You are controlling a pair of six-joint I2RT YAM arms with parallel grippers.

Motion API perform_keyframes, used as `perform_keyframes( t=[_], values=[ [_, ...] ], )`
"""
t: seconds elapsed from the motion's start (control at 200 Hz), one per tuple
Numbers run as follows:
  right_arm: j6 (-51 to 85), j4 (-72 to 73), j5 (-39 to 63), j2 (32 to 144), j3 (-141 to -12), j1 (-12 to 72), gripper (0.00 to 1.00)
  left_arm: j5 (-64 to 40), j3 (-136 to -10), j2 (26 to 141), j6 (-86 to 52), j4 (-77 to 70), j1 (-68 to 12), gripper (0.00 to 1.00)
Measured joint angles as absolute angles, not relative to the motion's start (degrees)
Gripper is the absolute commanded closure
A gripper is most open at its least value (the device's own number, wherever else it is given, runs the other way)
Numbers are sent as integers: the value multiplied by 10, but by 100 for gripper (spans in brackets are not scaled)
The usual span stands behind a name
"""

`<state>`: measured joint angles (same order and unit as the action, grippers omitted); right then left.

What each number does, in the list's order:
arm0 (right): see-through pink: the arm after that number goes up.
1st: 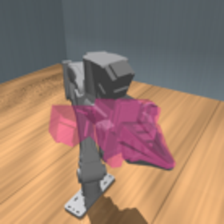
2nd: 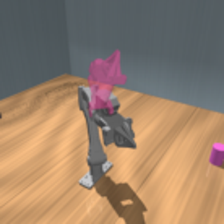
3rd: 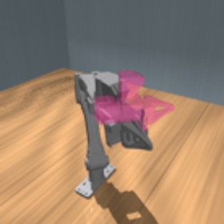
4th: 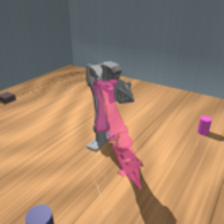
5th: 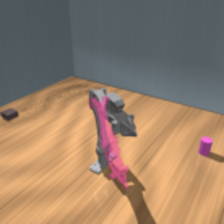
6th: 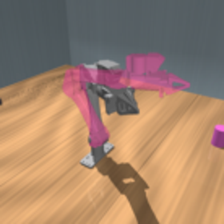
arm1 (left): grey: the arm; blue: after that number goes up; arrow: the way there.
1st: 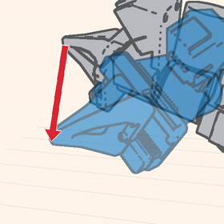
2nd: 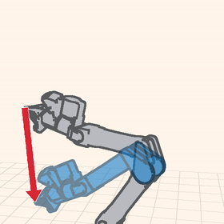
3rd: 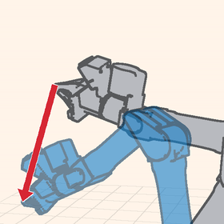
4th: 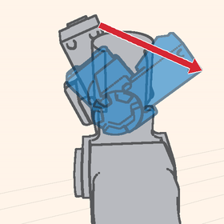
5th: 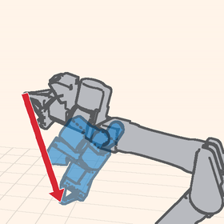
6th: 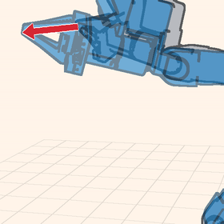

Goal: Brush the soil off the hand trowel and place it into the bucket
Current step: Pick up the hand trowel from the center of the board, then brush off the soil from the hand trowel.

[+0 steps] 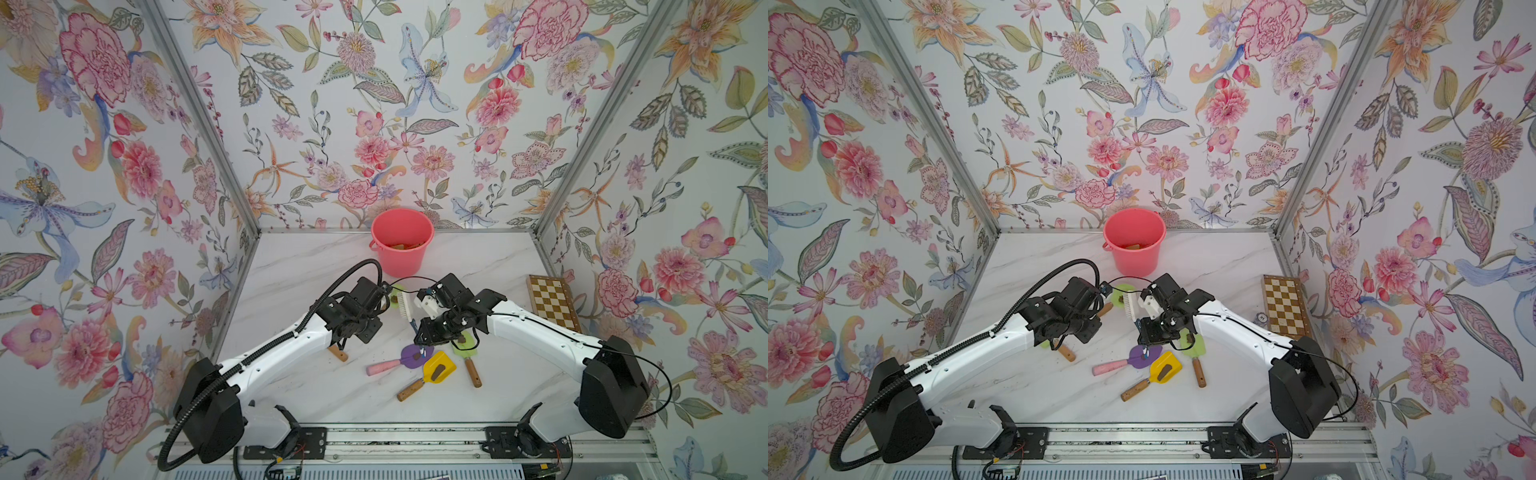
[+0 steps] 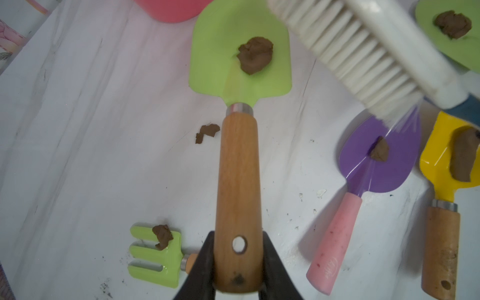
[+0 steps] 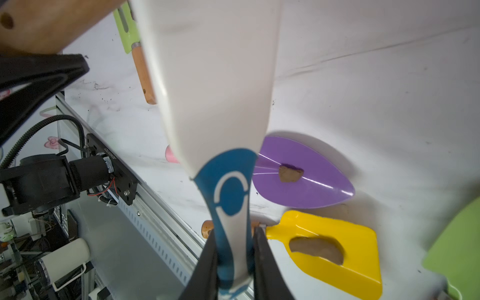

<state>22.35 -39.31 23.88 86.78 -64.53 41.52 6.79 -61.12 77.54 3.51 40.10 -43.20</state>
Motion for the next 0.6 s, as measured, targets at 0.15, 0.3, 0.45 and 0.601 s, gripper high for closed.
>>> perform_keyframes(
  t=[0.15, 0.3, 0.45, 0.601],
  values=[
    [201, -413, 250, 900, -681, 416, 100, 95, -601, 759, 41, 427, -439, 100],
    [187, -419, 258, 954, -719, 420, 100, 112, -599, 740, 41, 440, -451, 100],
    [177, -425, 272, 987, -742, 428, 100, 127, -593, 721, 41, 445, -463, 100],
    [168, -436, 281, 996, -766, 431, 100, 140, -583, 715, 45, 452, -470, 100]
  ],
)
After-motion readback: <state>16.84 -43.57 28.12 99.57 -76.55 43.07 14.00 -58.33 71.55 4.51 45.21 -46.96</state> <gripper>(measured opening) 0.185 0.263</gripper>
